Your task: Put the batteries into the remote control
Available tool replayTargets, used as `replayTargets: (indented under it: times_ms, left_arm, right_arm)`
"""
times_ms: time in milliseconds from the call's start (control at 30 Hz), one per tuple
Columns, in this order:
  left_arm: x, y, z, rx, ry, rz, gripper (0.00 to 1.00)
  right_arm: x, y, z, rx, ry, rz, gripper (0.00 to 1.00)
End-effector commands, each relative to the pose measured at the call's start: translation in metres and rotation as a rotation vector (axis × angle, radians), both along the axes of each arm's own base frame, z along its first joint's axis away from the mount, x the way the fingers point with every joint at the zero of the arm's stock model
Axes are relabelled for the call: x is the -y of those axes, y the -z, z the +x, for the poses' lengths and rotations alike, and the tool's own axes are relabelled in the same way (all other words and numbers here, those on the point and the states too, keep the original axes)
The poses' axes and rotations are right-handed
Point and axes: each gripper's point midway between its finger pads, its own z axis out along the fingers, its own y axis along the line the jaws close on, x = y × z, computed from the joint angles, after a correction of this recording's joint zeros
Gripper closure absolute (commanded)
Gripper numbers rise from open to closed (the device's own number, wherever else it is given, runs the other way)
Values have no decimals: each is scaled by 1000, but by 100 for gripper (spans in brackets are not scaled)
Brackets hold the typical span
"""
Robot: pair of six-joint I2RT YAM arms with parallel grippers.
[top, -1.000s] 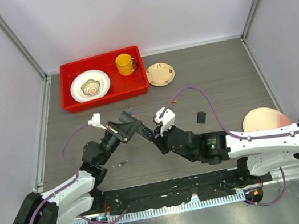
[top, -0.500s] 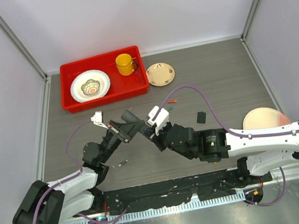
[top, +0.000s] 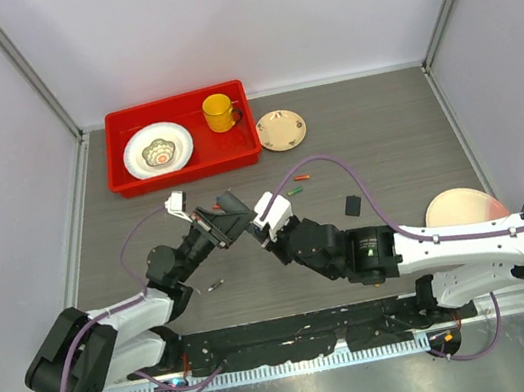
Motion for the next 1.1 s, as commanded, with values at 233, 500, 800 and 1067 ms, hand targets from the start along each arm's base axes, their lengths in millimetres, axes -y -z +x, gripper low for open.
replayTargets:
  times_ms: [233, 500, 800, 1067]
  left_arm:
    - [-6, -76, -20, 239, 40, -172, 100]
    - [-8, -84, -19, 259, 30, -194, 100]
    - [-14, -90, -19, 276, -4, -210, 100]
    - [-15, -90, -19, 277, -9, -212, 100]
  right_arm:
    - [-6, -14, -6, 6, -55, -36, 99]
    - [-8, -12, -8, -52, -30, -34, 99]
    - [-12, -2, -14, -119, -41, -95, 99]
    - [-17, 5, -15, -152, -34, -118, 88]
